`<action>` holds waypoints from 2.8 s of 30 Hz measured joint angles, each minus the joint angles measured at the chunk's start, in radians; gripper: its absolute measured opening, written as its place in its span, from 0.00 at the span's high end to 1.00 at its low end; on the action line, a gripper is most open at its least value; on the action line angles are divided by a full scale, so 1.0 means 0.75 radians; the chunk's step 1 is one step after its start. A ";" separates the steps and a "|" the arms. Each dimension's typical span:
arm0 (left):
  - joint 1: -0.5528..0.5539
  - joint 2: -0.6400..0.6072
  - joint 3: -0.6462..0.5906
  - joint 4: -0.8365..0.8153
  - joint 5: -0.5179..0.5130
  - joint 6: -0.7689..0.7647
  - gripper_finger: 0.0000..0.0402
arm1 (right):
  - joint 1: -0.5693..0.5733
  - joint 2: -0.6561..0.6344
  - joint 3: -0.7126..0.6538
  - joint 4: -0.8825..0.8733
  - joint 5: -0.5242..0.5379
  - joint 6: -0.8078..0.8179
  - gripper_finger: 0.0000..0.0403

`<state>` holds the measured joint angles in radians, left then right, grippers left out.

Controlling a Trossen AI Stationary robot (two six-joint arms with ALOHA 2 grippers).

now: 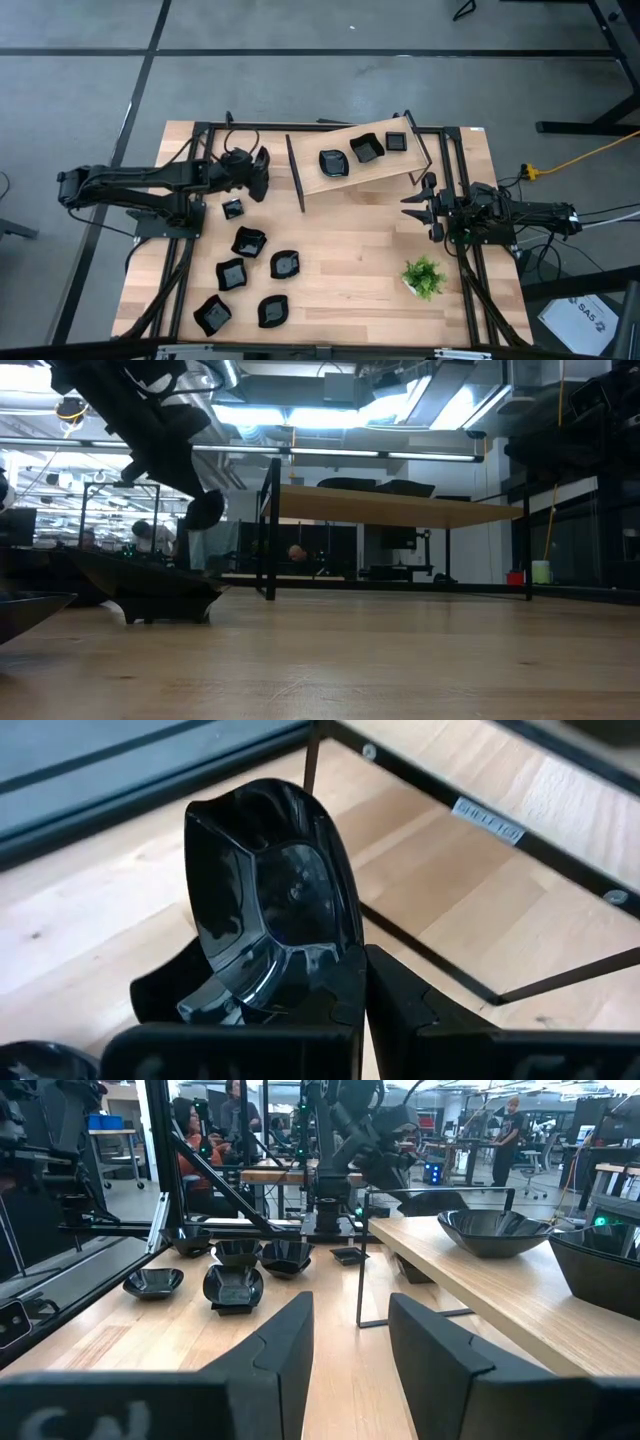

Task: Pick & Place Mini shaped plates
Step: Stack the leaf-shaped plate on top of the leaf-shaped plate on the shelf

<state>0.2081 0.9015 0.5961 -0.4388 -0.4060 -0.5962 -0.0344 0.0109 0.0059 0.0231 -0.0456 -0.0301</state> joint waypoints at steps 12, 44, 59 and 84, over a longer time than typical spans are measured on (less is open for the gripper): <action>0.000 -0.058 0.000 0.225 -0.003 0.192 1.00 | 0.000 0.000 0.001 0.000 0.000 0.000 0.67; 0.009 0.266 0.355 0.404 0.291 1.977 1.00 | 0.000 0.000 0.000 0.000 0.000 0.001 0.67; 0.021 0.535 0.589 0.415 0.233 1.317 1.00 | 0.000 0.000 0.001 0.000 0.000 0.001 0.67; -0.105 0.627 0.649 0.419 0.301 -0.059 1.00 | 0.000 0.000 0.001 0.000 0.001 0.001 0.67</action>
<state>0.1295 1.3720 1.0828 -0.1242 -0.1799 -0.6408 -0.0341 0.0109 0.0063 0.0231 -0.0452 -0.0293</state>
